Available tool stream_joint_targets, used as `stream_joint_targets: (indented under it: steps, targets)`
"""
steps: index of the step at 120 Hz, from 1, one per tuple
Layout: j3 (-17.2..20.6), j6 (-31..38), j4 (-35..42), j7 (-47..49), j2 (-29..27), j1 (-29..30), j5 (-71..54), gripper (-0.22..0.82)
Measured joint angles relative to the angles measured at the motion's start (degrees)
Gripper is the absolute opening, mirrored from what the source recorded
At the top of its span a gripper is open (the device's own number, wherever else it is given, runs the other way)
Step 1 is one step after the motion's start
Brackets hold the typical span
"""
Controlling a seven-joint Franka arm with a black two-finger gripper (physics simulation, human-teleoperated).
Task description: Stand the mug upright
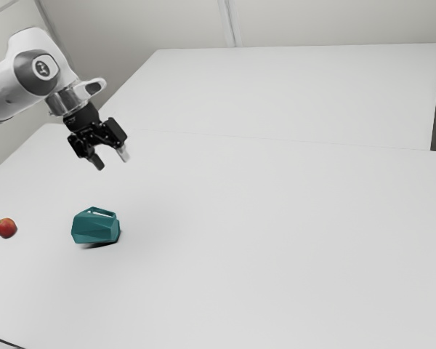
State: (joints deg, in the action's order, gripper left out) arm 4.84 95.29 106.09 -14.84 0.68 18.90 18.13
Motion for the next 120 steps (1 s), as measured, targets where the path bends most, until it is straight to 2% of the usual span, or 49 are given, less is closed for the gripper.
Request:
stream_joint_targets:
  steps: [21,39,83,120]
  targets:
    - [-0.06,2.36,1.57,-7.67,1.56,5.27,2.88,0.6]
    - [-0.02,3.46,1.62,-13.09,4.49,12.28,4.86,0.6]
    - [0.12,3.36,-3.55,-22.64,17.18,23.82,7.62,0.6]
    - [-0.04,0.48,-4.41,-27.21,20.61,27.69,10.16,0.6]
